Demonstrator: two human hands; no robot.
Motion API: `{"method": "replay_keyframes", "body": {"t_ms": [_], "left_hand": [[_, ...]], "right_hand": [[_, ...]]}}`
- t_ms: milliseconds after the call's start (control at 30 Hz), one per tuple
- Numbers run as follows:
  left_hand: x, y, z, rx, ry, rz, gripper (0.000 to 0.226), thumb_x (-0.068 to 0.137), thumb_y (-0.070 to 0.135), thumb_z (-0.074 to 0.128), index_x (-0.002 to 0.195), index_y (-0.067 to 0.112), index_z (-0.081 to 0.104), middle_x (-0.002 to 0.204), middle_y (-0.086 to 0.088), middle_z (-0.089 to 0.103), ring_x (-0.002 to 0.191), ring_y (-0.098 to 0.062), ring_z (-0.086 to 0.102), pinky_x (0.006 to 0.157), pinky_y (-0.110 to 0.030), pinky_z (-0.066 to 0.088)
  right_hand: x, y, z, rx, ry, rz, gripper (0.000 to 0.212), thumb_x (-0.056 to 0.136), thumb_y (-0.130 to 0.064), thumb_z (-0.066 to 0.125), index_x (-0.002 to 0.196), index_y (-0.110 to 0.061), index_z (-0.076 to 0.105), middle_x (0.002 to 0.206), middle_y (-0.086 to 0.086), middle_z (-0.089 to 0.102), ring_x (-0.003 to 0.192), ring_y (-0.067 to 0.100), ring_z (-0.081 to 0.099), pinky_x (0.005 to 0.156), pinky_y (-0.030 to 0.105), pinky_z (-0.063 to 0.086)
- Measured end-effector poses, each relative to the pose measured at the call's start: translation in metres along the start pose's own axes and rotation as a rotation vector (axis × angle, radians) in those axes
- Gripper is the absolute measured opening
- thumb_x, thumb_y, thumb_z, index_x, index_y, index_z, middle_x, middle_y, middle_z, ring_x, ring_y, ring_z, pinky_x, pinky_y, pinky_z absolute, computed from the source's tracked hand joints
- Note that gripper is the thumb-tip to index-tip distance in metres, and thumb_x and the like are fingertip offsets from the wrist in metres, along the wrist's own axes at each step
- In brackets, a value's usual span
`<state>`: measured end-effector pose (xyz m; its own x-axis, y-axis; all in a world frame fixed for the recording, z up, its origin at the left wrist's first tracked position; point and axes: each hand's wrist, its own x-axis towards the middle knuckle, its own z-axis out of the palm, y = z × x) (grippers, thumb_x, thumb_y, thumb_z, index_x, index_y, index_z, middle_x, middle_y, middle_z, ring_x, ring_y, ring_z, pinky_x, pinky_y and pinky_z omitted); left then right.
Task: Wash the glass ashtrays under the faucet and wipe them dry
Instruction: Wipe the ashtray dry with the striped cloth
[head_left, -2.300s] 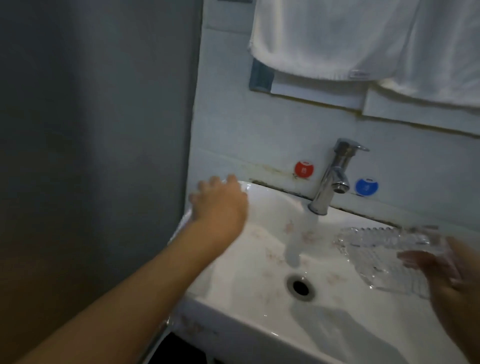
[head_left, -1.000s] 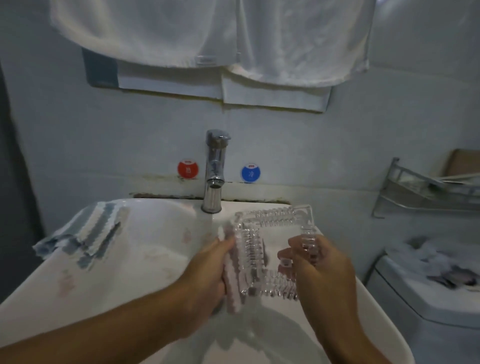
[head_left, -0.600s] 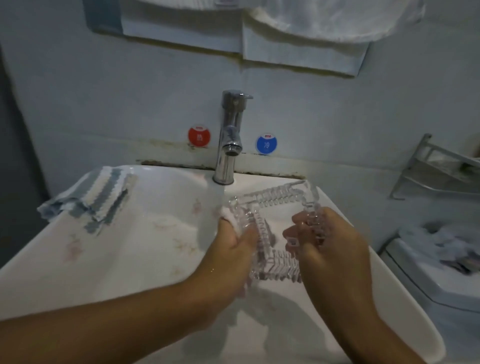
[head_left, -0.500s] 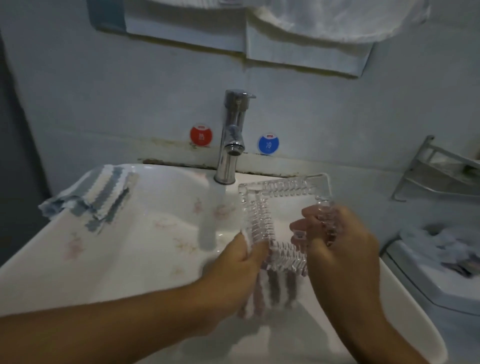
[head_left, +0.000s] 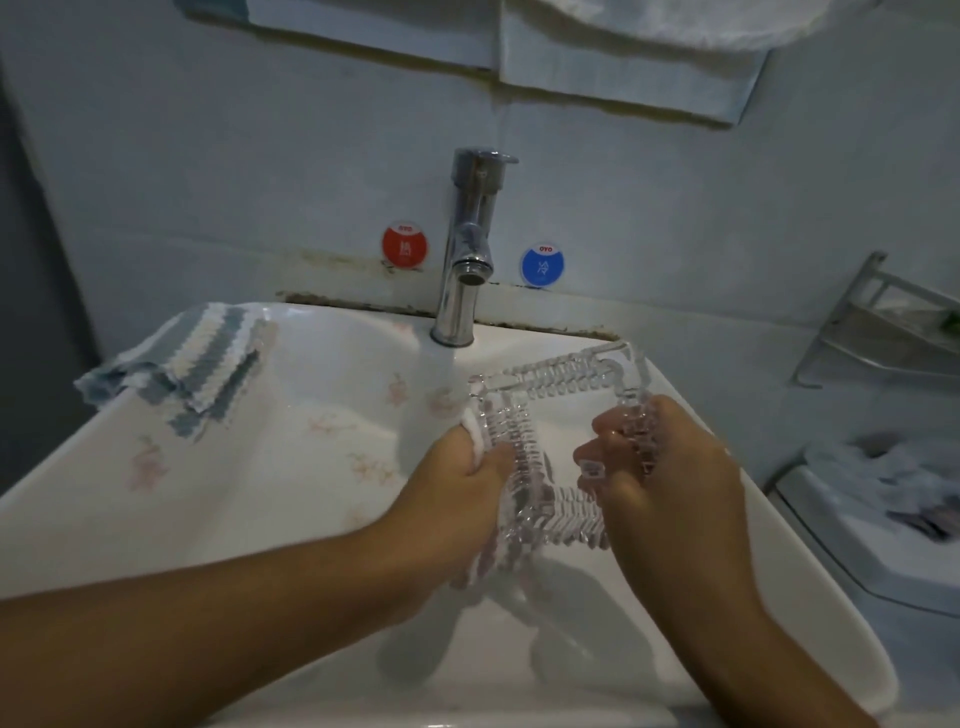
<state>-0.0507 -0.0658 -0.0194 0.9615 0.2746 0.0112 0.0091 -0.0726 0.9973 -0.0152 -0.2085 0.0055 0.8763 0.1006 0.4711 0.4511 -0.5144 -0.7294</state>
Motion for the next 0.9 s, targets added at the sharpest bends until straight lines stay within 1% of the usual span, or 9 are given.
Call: {"method": "replay_keyframes", "body": {"t_ms": [100,200,333,400,500,567,667,800,900], "left_hand": [[0.003,0.009,-0.003,-0.153,0.065,0.041,0.018,0.107,0.029,0.04,0.123,0.032,0.048,0.098,0.005,0.073,0.066,-0.003,0.073,0.047,-0.018,0.052],[0.002,0.004,-0.005,-0.029,-0.006,0.016,0.022,0.105,0.036,0.041,0.122,0.028,0.052,0.082,0.004,0.074,0.06,-0.011,0.071,0.047,-0.028,0.052],[0.002,-0.005,0.001,0.067,-0.164,-0.098,0.031,0.099,0.047,0.054,0.121,0.027,0.064,0.103,0.007,0.077,0.093,-0.015,0.073,0.092,-0.042,0.056],[0.005,-0.004,0.002,0.024,-0.115,-0.119,0.032,0.096,0.044,0.06,0.121,0.024,0.066,0.107,0.007,0.076,0.1,-0.016,0.072,0.099,-0.043,0.053],[0.011,-0.003,-0.002,0.039,0.044,-0.06,0.027,0.093,0.043,0.064,0.11,0.021,0.067,0.094,0.001,0.077,0.084,-0.015,0.074,0.084,-0.038,0.06],[0.011,0.003,-0.008,0.081,0.134,0.031,0.016,0.096,0.039,0.06,0.099,0.024,0.063,0.085,0.002,0.074,0.072,-0.008,0.071,0.066,-0.027,0.059],[0.01,0.011,-0.013,0.101,0.164,0.165,0.013,0.099,0.033,0.056,0.11,0.026,0.058,0.098,0.009,0.071,0.085,-0.006,0.067,0.066,-0.021,0.053],[0.013,0.013,-0.02,0.196,0.252,0.276,0.037,0.098,0.023,0.059,0.134,0.019,0.05,0.118,0.008,0.066,0.099,-0.004,0.064,0.064,-0.005,0.048],[0.011,0.015,-0.024,0.287,0.316,0.349,0.04,0.096,0.013,0.063,0.133,0.015,0.048,0.119,0.008,0.063,0.107,-0.007,0.061,0.072,-0.003,0.048]], "right_hand": [[-0.001,0.002,0.003,0.018,-0.044,0.019,0.025,0.09,-0.001,0.059,0.083,-0.025,0.061,0.074,-0.009,0.071,0.07,0.015,0.071,0.072,0.046,0.06],[-0.002,0.0,0.002,0.021,0.018,-0.063,0.024,0.088,0.001,0.06,0.085,-0.022,0.063,0.076,-0.01,0.071,0.072,0.02,0.071,0.071,0.047,0.059],[-0.001,0.001,-0.003,0.118,0.07,-0.136,0.027,0.091,0.002,0.06,0.09,-0.024,0.064,0.077,-0.01,0.073,0.072,0.015,0.072,0.068,0.046,0.06],[-0.001,-0.001,-0.003,0.16,0.052,-0.199,0.019,0.095,-0.007,0.063,0.091,-0.026,0.063,0.08,-0.01,0.073,0.073,0.009,0.072,0.067,0.041,0.06],[0.0,-0.007,-0.005,0.202,0.018,-0.285,0.006,0.093,-0.022,0.065,0.097,-0.025,0.062,0.087,-0.015,0.071,0.081,0.003,0.07,0.07,0.024,0.057],[0.001,-0.008,-0.006,0.239,0.042,-0.296,0.027,0.089,-0.011,0.071,0.105,-0.027,0.056,0.094,-0.018,0.069,0.085,0.0,0.07,0.071,0.016,0.055],[0.004,-0.007,-0.011,0.267,0.05,-0.29,0.041,0.084,-0.002,0.078,0.106,-0.027,0.054,0.093,-0.012,0.07,0.084,0.0,0.071,0.072,0.015,0.056],[0.008,0.0,-0.016,0.088,0.031,-0.314,0.018,0.084,-0.017,0.08,0.082,-0.026,0.063,0.081,-0.014,0.068,0.072,0.0,0.066,0.056,0.013,0.049],[0.006,0.008,-0.01,-0.132,-0.021,-0.336,0.015,0.088,-0.021,0.074,0.077,-0.018,0.065,0.064,-0.006,0.066,0.059,0.011,0.061,0.054,0.028,0.048]]}}
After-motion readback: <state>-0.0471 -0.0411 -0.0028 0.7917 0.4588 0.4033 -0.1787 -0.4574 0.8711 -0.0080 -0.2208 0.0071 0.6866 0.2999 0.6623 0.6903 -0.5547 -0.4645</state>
